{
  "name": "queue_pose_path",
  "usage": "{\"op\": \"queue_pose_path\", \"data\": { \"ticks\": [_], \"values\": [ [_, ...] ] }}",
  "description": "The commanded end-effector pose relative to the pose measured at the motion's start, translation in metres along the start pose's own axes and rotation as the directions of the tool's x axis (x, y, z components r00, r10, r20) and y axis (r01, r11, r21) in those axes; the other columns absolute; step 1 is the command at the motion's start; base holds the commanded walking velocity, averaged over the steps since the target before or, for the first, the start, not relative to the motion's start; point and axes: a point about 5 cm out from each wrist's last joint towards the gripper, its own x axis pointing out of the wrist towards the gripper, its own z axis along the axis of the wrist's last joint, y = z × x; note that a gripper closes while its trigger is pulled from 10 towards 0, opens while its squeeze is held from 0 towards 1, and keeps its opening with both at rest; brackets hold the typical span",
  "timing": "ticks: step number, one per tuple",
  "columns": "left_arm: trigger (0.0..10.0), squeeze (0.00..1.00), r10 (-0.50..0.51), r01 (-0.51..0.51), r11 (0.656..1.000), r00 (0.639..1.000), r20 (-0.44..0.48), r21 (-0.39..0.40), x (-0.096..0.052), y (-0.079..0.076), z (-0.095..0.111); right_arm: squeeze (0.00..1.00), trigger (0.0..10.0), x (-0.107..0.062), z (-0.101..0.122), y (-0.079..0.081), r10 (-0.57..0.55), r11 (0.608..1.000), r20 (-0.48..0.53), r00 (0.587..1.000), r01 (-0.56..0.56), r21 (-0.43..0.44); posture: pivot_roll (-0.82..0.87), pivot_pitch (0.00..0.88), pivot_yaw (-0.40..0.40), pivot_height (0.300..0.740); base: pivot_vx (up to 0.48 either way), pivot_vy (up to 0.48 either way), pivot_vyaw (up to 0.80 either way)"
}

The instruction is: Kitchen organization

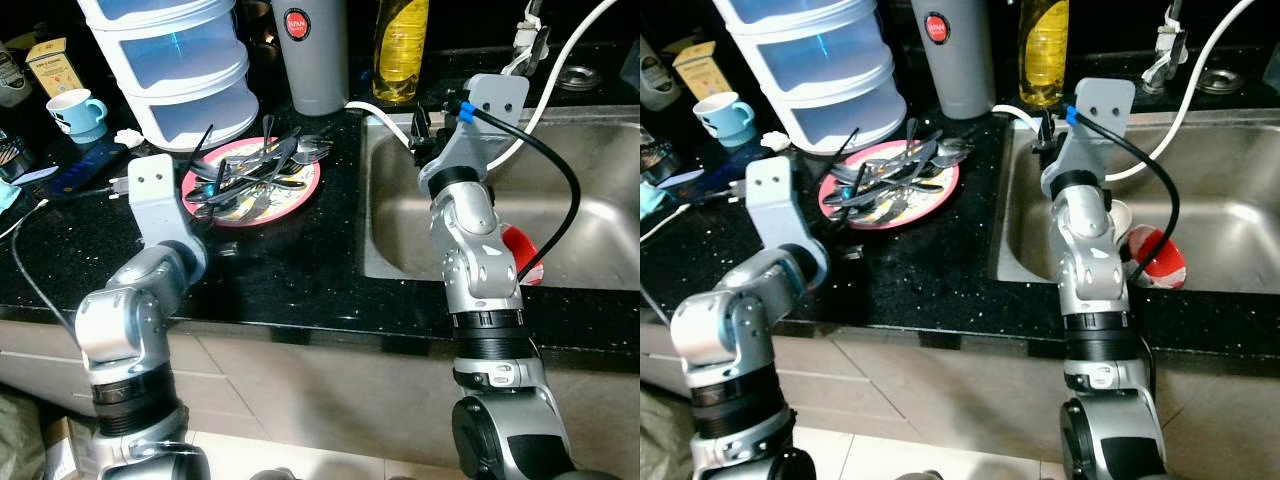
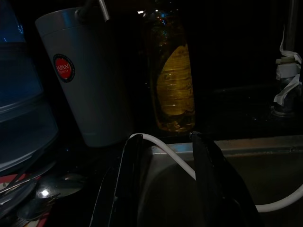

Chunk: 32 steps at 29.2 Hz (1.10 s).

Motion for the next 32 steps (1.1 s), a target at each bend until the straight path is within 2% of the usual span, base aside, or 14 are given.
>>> {"op": "queue_pose_path", "data": {
  "ticks": [1,3,10,11,16,19,20,22,23,26,27,29,30,32],
  "values": [
    [10.0,0.0,0.019,-0.025,0.997,0.997,0.08,0.077,-0.004,0.002,0.014,0.0,10.0,0.001,-0.001,0.008,0.028,1.0,-0.005,1.0,-0.028,0.0,0.16,0.007,0.143,0.74,0.0,0.0,0.0],
    [10.0,0.0,-0.022,0.0,0.993,0.984,0.178,0.121,-0.006,-0.006,0.031,0.0,10.0,0.001,-0.001,0.009,0.031,1.0,-0.004,1.0,-0.031,0.001,0.16,0.004,0.141,0.74,0.0,0.0,0.0],
    [10.0,0.0,-0.091,0.048,0.985,0.961,0.26,0.168,-0.009,-0.016,0.048,0.0,10.0,0.001,-0.001,0.009,0.032,0.999,-0.003,0.999,-0.032,0.002,0.16,0.004,0.141,0.74,0.0,0.0,0.0],
    [10.0,0.0,-0.128,0.057,0.971,0.945,0.302,0.232,-0.01,-0.024,0.058,0.0,10.0,0.002,-0.001,0.009,0.03,1.0,-0.003,1.0,-0.03,0.002,0.15,0.004,0.143,0.74,0.0,0.0,0.0],
    [10.0,0.0,-0.177,0.086,0.943,0.948,0.264,0.323,-0.001,-0.038,0.055,0.0,10.0,0.002,-0.001,0.009,0.027,1.0,-0.005,1.0,-0.027,0.003,0.15,0.008,0.143,0.74,0.0,0.0,0.0],
    [10.0,0.0,-0.235,0.118,0.923,0.927,0.292,0.367,0.008,-0.058,0.058,0.0,10.0,0.002,0.0,0.01,0.025,1.0,-0.001,1.0,-0.025,0.003,0.13,0.013,0.147,0.74,0.0,0.0,0.0],
    [10.0,0.0,-0.299,0.176,0.915,0.9,0.317,0.364,0.008,-0.075,0.066,0.0,10.0,0.002,0.001,0.008,0.019,1.0,0.002,1.0,-0.019,0.002,0.13,0.014,0.15,0.74,0.0,0.0,0.0],
    [10.0,0.0,-0.35,0.234,0.894,0.897,0.27,0.382,0.011,-0.088,0.061,0.0,10.0,0.002,0.001,0.006,0.011,1.0,0.0,1.0,-0.011,-0.001,0.13,0.015,0.152,0.74,0.0,0.0,0.0],
    [10.0,0.0,-0.35,0.234,0.894,0.897,0.27,0.382,0.011,-0.088,0.061,0.0,10.0,0.002,0.001,0.006,0.011,1.0,0.0,1.0,-0.011,-0.001,0.13,0.015,0.152,0.74,0.0,0.0,0.0],
    [10.0,0.0,-0.455,0.413,0.829,0.89,0.025,0.377,0.027,-0.105,0.018,0.0,10.0,0.0,-0.001,0.005,0.004,1.0,-0.005,1.0,-0.004,-0.003,0.11,0.019,0.16,0.74,0.0,0.0,0.0],
    [10.0,0.0,-0.455,0.413,0.829,0.89,0.025,0.377,0.027,-0.105,0.018,0.0,10.0,0.0,-0.001,0.005,0.004,1.0,-0.005,1.0,-0.004,-0.003,0.11,0.019,0.16,0.74,0.0,0.0,0.0],
    [10.0,0.0,-0.534,0.539,0.793,0.839,-0.101,0.282,0.032,-0.113,-0.007,0.0,10.0,-0.001,0.0,0.005,-0.001,1.0,-0.003,1.0,0.001,-0.003,0.11,0.02,0.163,0.74,0.0,0.0,0.0],
    [10.0,0.0,-0.534,0.539,0.793,0.839,-0.101,0.282,0.032,-0.113,-0.007,0.0,10.0,-0.001,0.0,0.005,-0.001,1.0,-0.003,1.0,0.001,-0.003,0.11,0.02,0.163,0.74,0.0,0.0,0.0],
    [10.0,0.0,-0.591,0.606,0.763,0.795,-0.135,0.227,0.036,-0.12,-0.019,0.0,10.0,-0.001,0.0,0.002,-0.012,1.0,-0.002,1.0,0.012,-0.007,0.11,0.022,0.165,0.74,0.0,0.0,0.0]
  ]
}}
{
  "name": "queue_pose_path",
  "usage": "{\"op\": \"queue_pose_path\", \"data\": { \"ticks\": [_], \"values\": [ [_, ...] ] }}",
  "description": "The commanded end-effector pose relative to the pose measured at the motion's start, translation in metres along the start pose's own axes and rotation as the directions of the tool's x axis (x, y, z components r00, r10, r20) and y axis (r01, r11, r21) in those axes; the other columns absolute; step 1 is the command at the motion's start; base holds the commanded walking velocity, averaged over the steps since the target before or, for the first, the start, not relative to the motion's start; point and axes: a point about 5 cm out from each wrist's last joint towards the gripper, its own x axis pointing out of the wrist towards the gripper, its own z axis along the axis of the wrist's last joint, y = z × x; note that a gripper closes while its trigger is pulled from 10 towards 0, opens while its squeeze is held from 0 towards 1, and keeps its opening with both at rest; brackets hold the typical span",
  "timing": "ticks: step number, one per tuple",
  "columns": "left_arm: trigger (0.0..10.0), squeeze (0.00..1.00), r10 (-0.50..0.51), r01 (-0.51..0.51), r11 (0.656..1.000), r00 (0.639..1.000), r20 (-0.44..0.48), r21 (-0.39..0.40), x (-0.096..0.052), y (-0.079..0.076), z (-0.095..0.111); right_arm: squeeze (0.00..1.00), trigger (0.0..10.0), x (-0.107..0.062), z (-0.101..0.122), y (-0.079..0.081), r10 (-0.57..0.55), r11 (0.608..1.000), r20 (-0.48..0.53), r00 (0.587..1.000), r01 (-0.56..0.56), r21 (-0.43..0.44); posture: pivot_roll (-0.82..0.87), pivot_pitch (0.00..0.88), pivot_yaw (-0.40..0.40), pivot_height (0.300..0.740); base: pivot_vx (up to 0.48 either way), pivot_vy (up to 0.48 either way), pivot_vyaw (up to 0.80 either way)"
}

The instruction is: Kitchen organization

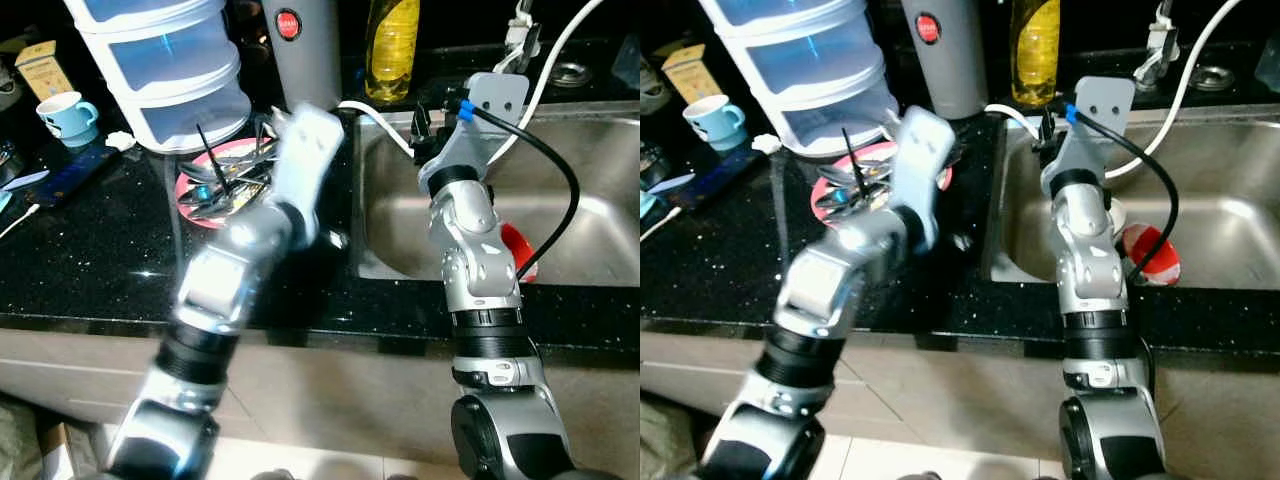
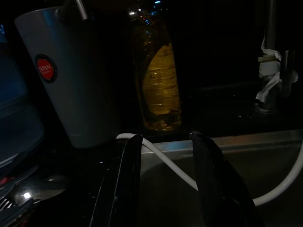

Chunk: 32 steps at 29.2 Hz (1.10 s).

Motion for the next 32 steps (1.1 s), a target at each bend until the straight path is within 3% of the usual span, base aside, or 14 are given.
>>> {"op": "queue_pose_path", "data": {
  "ticks": [1,8,13,14,15,19,21,22,23,24,27,29,31,32],
  "values": [
    [10.0,0.0,-0.071,0.071,0.996,0.997,0.003,-0.051,0.007,-0.003,-0.006,0.0,10.0,-0.001,0.001,0.001,-0.007,1.0,0.002,1.0,0.007,-0.007,0.1,0.027,0.164,0.74,0.0,0.0,0.0],
    [10.0,0.0,-0.16,0.164,0.984,0.985,0.065,-0.064,0.025,-0.004,0.011,0.0,10.0,0.002,0.012,-0.034,-0.193,0.979,0.049,0.98,0.196,-0.064,0.07,0.033,0.175,0.74,0.0,0.0,0.0],
    [10.0,0.0,-0.178,0.178,0.984,0.983,0.047,0.004,0.039,-0.002,0.02,0.0,10.0,0.001,0.012,-0.067,-0.308,0.917,0.056,0.95,0.312,-0.248,0.06,0.037,0.178,0.74,0.0,0.0,0.0],
    [10.0,0.15,-0.172,0.172,0.985,0.983,0.062,0.001,0.04,-0.001,0.022,0.0,10.0,0.001,0.013,-0.068,-0.31,0.916,0.061,0.949,0.316,-0.248,0.06,0.037,0.178,0.74,0.0,0.0,0.0],
    [10.0,1.0,-0.171,0.173,0.985,0.982,0.082,-0.018,0.041,0.0,0.024,0.0,10.0,0.001,0.014,-0.069,-0.312,0.916,0.063,0.948,0.318,-0.245,0.06,0.041,0.178,0.74,0.0,0.0,0.0],
    [10.0,1.0,-0.163,0.175,0.984,0.967,0.196,-0.046,0.039,0.005,0.036,0.0,10.0,0.002,0.017,-0.068,-0.31,0.915,0.08,0.948,0.32,-0.245,0.05,0.043,0.177,0.74,0.0,0.0,0.0],
    [10.0,1.0,-0.153,0.192,0.978,0.921,0.359,-0.076,0.027,0.011,0.059,0.0,10.0,0.002,0.02,-0.064,-0.296,0.923,0.1,0.95,0.311,-0.225,0.06,0.043,0.173,0.74,0.0,0.0,0.0],
    [10.0,0.72,-0.134,0.175,0.982,0.911,0.389,-0.07,0.024,0.014,0.063,0.0,10.0,0.002,0.02,-0.063,-0.294,0.925,0.102,0.951,0.309,-0.22,0.07,0.043,0.173,0.74,0.0,0.0,0.0],
    [10.0,0.72,-0.134,0.175,0.982,0.911,0.389,-0.07,0.024,0.014,0.063,0.0,10.0,0.002,0.02,-0.063,-0.294,0.925,0.102,0.951,0.309,-0.22,0.07,0.043,0.173,0.74,0.0,0.0,0.0],
    [10.0,0.0,-0.089,0.122,0.991,0.907,0.411,-0.055,0.019,0.021,0.068,0.0,10.0,0.002,0.02,-0.061,-0.286,0.931,0.102,0.953,0.302,-0.205,0.07,0.042,0.169,0.74,0.0,0.0,0.0],
    [10.0,0.0,0.053,-0.063,0.998,0.905,0.423,0.011,0.008,0.038,0.072,0.0,10.0,0.003,0.02,-0.054,-0.262,0.944,0.104,0.959,0.277,-0.178,0.08,0.039,0.167,0.74,0.0,0.0,0.0],
    [10.0,0.0,0.053,-0.063,0.998,0.905,0.423,0.011,0.008,0.038,0.072,0.0,10.0,0.003,0.02,-0.054,-0.262,0.944,0.104,0.959,0.277,-0.178,0.08,0.039,0.167,0.74,0.0,0.0,0.0],
    [10.0,0.0,0.286,-0.34,0.937,0.877,0.387,0.078,-0.011,0.067,0.067,0.0,10.0,0.004,0.018,-0.044,-0.22,0.961,0.097,0.971,0.233,-0.15,0.11,0.036,0.159,0.74,0.0,0.0,0.0],
    [10.0,0.0,0.286,-0.34,0.937,0.877,0.387,0.078,-0.011,0.067,0.067,0.0,10.0,0.004,0.018,-0.044,-0.22,0.961,0.097,0.971,0.233,-0.15,0.11,0.036,0.159,0.74,0.0,0.0,0.0]
  ]
}}
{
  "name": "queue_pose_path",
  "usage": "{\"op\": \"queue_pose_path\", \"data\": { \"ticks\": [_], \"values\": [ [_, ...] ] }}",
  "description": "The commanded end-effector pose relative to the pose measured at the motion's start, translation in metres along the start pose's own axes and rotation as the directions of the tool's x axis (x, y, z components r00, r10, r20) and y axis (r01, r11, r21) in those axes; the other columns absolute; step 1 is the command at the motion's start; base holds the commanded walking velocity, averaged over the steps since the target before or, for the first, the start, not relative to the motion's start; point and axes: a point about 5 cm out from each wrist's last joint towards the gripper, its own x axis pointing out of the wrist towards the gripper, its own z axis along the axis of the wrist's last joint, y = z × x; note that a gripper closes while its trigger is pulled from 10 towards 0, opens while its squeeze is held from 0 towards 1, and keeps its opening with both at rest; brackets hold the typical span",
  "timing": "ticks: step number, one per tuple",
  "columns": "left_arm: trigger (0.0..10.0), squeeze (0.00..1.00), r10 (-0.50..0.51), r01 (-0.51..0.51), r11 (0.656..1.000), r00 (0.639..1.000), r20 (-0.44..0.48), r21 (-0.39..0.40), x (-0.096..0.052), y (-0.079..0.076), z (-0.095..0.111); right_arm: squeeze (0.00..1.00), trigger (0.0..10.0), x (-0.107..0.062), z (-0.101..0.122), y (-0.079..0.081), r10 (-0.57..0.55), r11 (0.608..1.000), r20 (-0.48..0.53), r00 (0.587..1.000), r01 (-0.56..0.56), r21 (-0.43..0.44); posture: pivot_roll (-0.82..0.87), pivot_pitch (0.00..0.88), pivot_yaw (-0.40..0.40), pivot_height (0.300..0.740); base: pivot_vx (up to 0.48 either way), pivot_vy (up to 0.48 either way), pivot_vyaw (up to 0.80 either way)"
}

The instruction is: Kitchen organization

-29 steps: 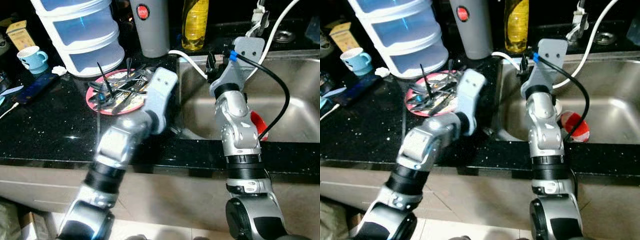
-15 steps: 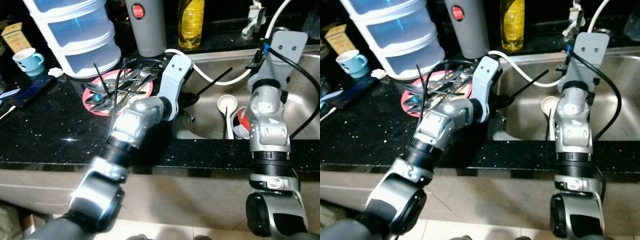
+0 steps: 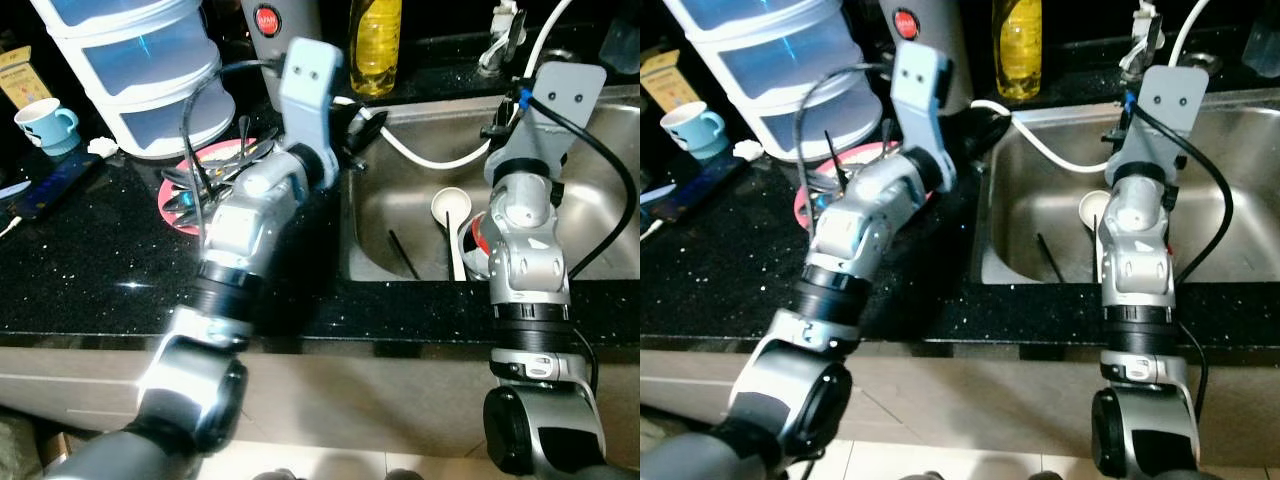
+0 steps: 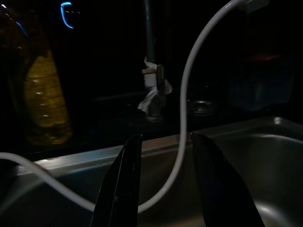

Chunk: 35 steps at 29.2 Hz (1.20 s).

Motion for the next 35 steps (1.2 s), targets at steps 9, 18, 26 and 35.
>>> {"op": "queue_pose_path", "data": {
  "ticks": [9,18,26,35],
  "values": [
    [10.0,0.0,0.601,-0.582,0.799,0.769,-0.218,0.153,-0.074,0.098,-0.029,0.0,10.0,-0.009,0.001,0.036,0.14,0.987,0.005,0.99,-0.14,0.08,0.14,0.026,0.145,0.74,0.0,0.0,0.0],
    [10.0,1.0,0.594,-0.585,0.8,0.745,-0.303,0.132,-0.077,0.103,-0.039,0.0,10.0,-0.011,0.0,0.046,0.179,0.976,-0.004,0.984,-0.177,0.126,0.13,0.008,0.146,0.74,0.0,0.0,0.0],
    [10.0,0.0,0.569,-0.606,0.794,0.72,-0.397,0.04,-0.072,0.108,-0.05,0.0,10.0,-0.012,0.0,0.046,0.185,0.974,-0.003,0.983,-0.183,0.13,0.12,0.007,0.146,0.74,0.0,0.0,0.0],
    [9.4,0.0,0.548,-0.624,0.782,0.685,-0.481,0.002,-0.076,0.109,-0.068,0.0,10.0,-0.012,0.0,0.046,0.185,0.974,-0.006,0.983,-0.183,0.131,0.12,0.018,0.149,0.74,0.0,0.0,0.0]
  ]
}}
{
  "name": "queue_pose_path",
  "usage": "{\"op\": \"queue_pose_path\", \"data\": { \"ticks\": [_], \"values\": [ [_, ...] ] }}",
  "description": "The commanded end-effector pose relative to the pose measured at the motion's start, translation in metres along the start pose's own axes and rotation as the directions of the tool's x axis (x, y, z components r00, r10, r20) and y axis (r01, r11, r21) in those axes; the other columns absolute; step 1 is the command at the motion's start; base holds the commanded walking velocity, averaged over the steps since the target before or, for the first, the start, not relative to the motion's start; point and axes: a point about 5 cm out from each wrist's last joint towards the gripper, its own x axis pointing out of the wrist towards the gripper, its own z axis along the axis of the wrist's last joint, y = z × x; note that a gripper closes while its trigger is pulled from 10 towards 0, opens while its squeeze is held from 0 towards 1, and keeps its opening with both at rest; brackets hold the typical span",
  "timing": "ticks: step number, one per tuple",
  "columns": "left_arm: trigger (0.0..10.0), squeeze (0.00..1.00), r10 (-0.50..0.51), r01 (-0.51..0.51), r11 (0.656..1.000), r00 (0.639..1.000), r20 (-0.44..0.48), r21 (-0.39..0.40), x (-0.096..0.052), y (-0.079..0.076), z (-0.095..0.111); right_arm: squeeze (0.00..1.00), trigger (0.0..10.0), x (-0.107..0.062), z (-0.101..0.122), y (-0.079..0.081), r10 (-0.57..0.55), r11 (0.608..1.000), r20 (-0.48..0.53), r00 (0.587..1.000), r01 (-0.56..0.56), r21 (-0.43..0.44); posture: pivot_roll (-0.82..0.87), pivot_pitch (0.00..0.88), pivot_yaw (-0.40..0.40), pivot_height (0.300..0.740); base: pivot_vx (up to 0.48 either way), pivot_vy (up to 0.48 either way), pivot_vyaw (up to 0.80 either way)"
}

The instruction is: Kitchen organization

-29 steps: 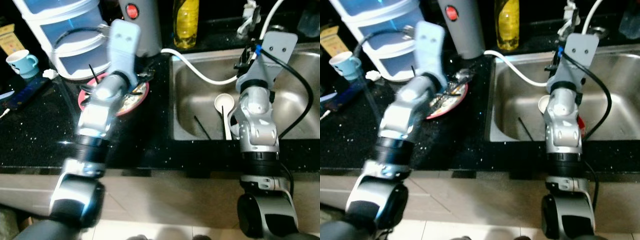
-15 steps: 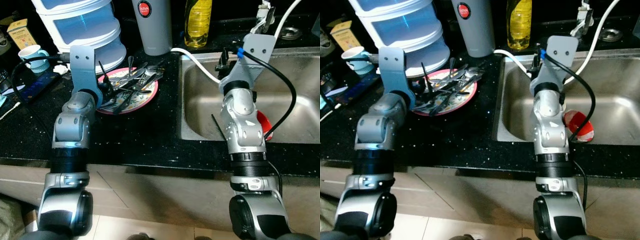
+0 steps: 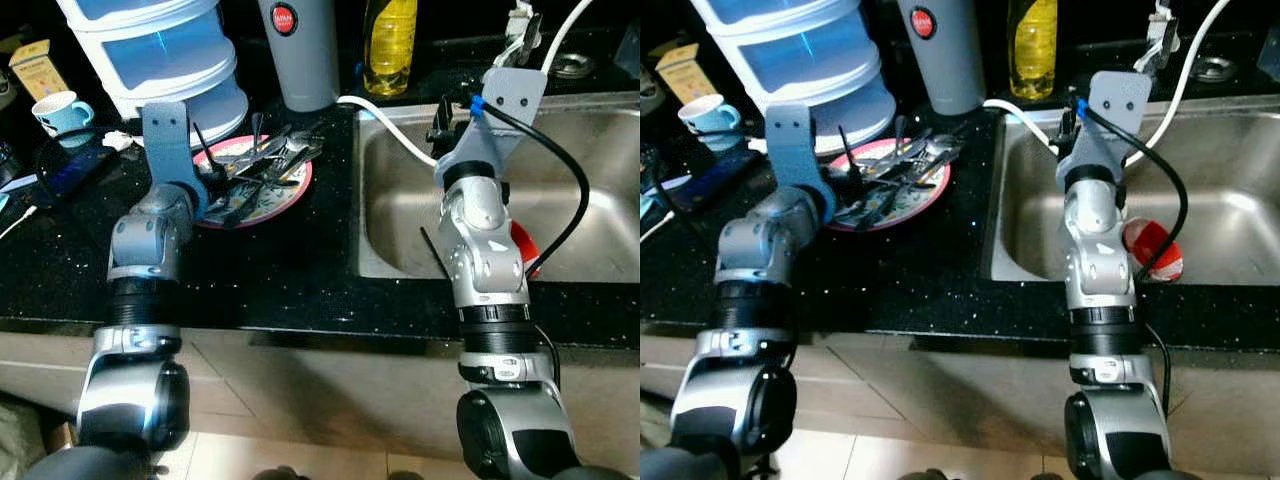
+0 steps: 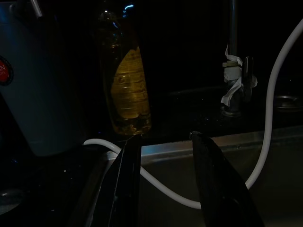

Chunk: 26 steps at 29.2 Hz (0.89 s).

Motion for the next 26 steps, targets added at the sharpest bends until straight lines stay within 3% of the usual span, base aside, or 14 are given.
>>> {"op": "queue_pose_path", "data": {
  "ticks": [1,4,5,7,8,15,18,19,20,21,22,23,26],
  "values": [
    [9.1,0.0,0.035,-0.036,0.999,0.997,-0.065,-0.02,0.002,0.009,-0.012,0.0,10.0,0.0,0.001,0.003,0.008,1.0,0.003,1.0,-0.008,0.016,0.12,0.021,0.148,0.74,0.0,0.0,0.0],
    [8.4,0.0,0.045,-0.049,0.998,0.994,-0.095,-0.042,0.003,0.012,-0.018,0.0,10.0,0.0,0.001,0.002,0.006,1.0,0.001,1.0,-0.006,0.015,0.12,0.022,0.148,0.74,0.0,0.0,0.0],
    [3.8,0.0,0.048,-0.053,0.997,0.993,-0.104,-0.05,0.003,0.014,-0.02,0.0,10.0,0.0,0.001,0.002,0.006,1.0,0.001,1.0,-0.006,0.014,0.12,0.024,0.147,0.74,0.0,0.0,0.0],
    [3.8,0.0,0.048,-0.053,0.997,0.993,-0.104,-0.05,0.003,0.014,-0.02,0.0,10.0,0.0,0.001,0.002,0.006,1.0,0.001,1.0,-0.006,0.014,0.12,0.024,0.147,0.74,0.0,0.0,0.0],
    [0.0,0.0,0.047,-0.055,0.997,0.992,-0.119,-0.063,0.003,0.015,-0.023,0.0,10.0,0.0,0.001,0.002,0.006,1.0,0.0,1.0,-0.006,0.015,0.13,0.026,0.144,0.74,0.0,0.0,0.0],
    [0.0,0.0,0.059,-0.067,0.996,0.99,-0.128,-0.063,0.003,0.018,-0.024,0.0,10.0,0.001,0.0,0.003,0.009,1.0,-0.002,1.0,-0.009,0.018,0.13,0.026,0.143,0.74,0.0,0.0,0.0],
    [0.0,0.0,0.071,-0.074,0.997,0.993,-0.093,-0.028,0.002,0.018,-0.02,0.0,10.0,0.001,0.0,0.003,0.009,1.0,-0.001,1.0,-0.009,0.019,0.13,0.026,0.143,0.74,0.0,0.0,0.0],
    [0.6,0.0,0.073,-0.074,0.997,0.995,-0.067,-0.01,0.001,0.016,-0.016,0.0,10.0,0.0,0.0,0.003,0.009,1.0,-0.001,1.0,-0.009,0.02,0.13,0.026,0.143,0.74,0.0,0.0,0.0],
    [4.0,0.0,0.075,-0.075,0.997,0.996,-0.05,0.002,0.001,0.015,-0.014,0.0,10.0,0.0,0.0,0.003,0.008,1.0,-0.001,1.0,-0.008,0.02,0.13,0.026,0.143,0.74,0.0,0.0,0.0],
    [4.0,0.0,0.075,-0.075,0.997,0.996,-0.05,0.002,0.001,0.015,-0.014,0.0,10.0,0.0,0.0,0.003,0.008,1.0,-0.001,1.0,-0.008,0.02,0.13,0.026,0.143,0.74,0.0,0.0,0.0],
    [9.0,0.0,0.081,-0.08,0.996,0.997,-0.001,0.032,-0.001,0.014,-0.006,0.0,10.0,0.0,0.0,0.003,0.008,1.0,-0.001,1.0,-0.008,0.02,0.13,0.025,0.145,0.74,0.0,0.0,0.0],
    [10.0,0.0,0.08,-0.083,0.995,0.995,0.052,0.06,-0.002,0.011,0.002,0.0,10.0,0.0,0.0,0.003,0.007,1.0,-0.002,1.0,-0.007,0.02,0.13,0.025,0.145,0.74,0.0,0.0,0.0],
    [10.0,0.0,0.072,-0.084,0.992,0.99,0.12,0.096,-0.005,0.007,0.014,0.0,10.0,0.0,0.0,0.003,0.006,1.0,-0.002,1.0,-0.006,0.02,0.13,0.023,0.146,0.74,0.0,0.0,0.0]
  ]
}}
